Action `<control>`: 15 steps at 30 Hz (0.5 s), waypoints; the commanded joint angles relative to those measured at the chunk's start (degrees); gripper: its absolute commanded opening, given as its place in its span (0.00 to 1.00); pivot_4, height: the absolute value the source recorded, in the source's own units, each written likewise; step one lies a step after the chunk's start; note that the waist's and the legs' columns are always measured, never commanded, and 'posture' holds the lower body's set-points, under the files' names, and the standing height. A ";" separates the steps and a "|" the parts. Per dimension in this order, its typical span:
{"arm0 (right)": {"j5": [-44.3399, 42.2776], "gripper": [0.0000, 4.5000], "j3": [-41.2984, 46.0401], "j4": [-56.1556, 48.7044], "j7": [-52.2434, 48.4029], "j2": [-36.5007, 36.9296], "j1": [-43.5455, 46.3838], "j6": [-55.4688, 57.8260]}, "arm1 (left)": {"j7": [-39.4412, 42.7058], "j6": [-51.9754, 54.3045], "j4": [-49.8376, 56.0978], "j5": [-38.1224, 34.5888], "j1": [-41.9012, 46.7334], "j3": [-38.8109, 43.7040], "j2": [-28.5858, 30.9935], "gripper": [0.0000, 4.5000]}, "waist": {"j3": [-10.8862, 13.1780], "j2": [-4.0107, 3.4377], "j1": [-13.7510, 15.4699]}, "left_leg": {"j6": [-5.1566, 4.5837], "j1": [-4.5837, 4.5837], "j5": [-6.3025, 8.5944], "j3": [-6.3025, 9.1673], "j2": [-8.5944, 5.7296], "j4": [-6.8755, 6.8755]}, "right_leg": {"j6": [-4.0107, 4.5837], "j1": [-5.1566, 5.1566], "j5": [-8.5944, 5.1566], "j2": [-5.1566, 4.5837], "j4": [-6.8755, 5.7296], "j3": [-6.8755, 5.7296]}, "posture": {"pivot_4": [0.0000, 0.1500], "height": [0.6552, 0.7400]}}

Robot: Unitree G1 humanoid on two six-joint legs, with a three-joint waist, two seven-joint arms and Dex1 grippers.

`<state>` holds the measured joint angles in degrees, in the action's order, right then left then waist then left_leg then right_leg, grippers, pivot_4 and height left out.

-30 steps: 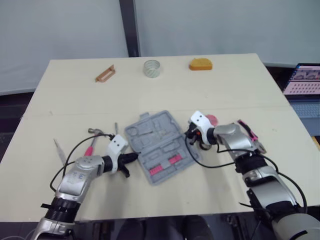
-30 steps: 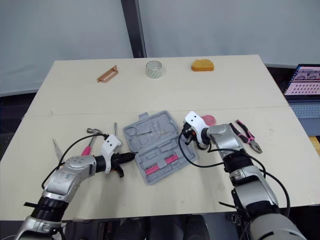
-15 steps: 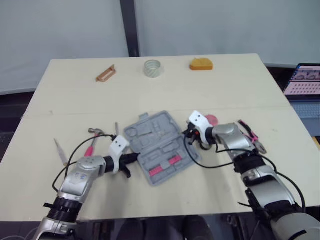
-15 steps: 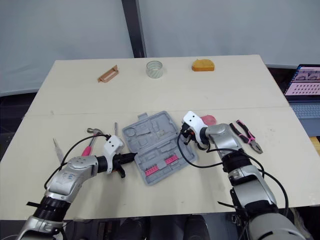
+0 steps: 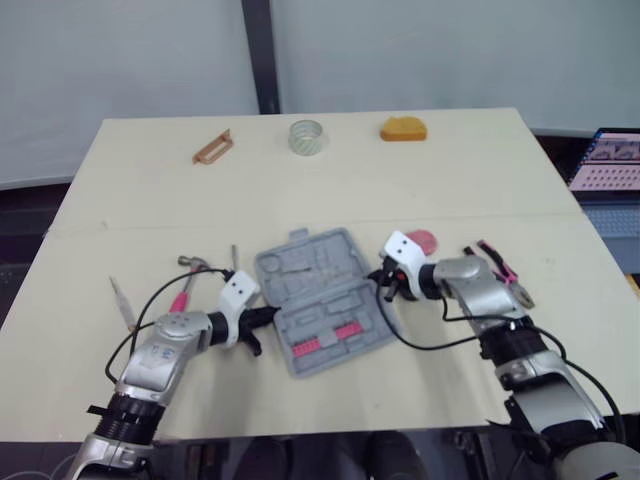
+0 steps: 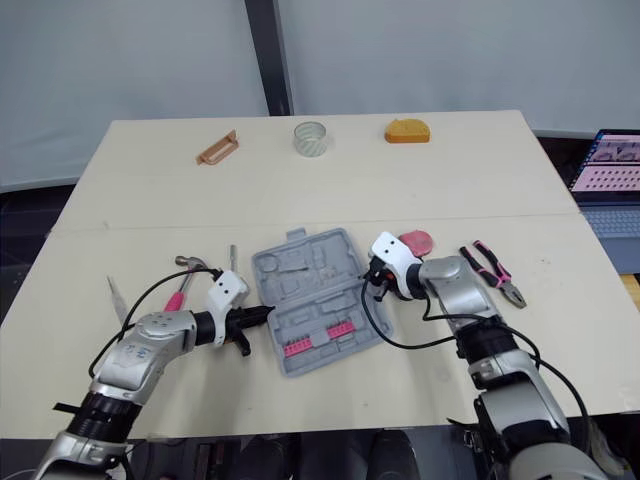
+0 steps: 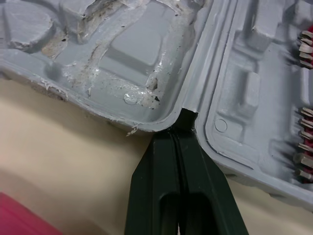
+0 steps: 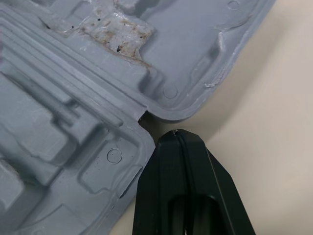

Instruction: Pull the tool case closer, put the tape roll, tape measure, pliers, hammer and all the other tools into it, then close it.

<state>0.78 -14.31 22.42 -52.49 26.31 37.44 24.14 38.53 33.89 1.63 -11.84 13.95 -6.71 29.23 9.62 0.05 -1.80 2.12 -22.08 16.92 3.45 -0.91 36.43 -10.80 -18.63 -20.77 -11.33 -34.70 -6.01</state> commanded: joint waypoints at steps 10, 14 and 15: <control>-4.36 0.00 -0.17 -23.62 -2.46 3.98 -11.71 12.71 | 1.60 3.85 10.67 -1.87 -7.86 0.39 2.35 0.00 | 0.00 0.00 0.24 | 0.01 0.00 0.01 -0.01 0.00 -0.01 | 0.00 0.00 0.00 -0.01 0.03 0.00 | 1.00 1.00; -5.88 0.00 0.28 -30.09 -1.84 5.75 -15.32 16.63 | 2.08 4.98 13.59 -2.40 -10.53 0.51 3.63 0.00 | 0.00 0.00 0.31 | 0.05 0.00 0.03 -0.01 0.00 0.01 | 0.00 0.01 0.00 -0.01 0.04 0.00 | 1.00 1.00; -6.31 0.00 0.39 -31.80 -1.72 6.21 -16.35 17.64 | 2.19 5.20 14.25 -2.53 -11.16 0.56 3.94 0.00 | 0.00 0.00 0.35 | 0.04 0.00 0.03 -0.02 0.00 0.01 | 0.00 0.01 0.00 0.00 0.05 0.01 | 1.00 1.00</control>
<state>-3.47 -14.43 -4.42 -53.59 31.85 22.11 40.24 39.73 38.48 13.33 -13.44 3.93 -5.72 32.53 9.63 0.05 -1.45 2.17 -22.08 16.95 3.42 -0.91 36.43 -10.80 -18.62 -20.77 -11.34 -34.64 -6.00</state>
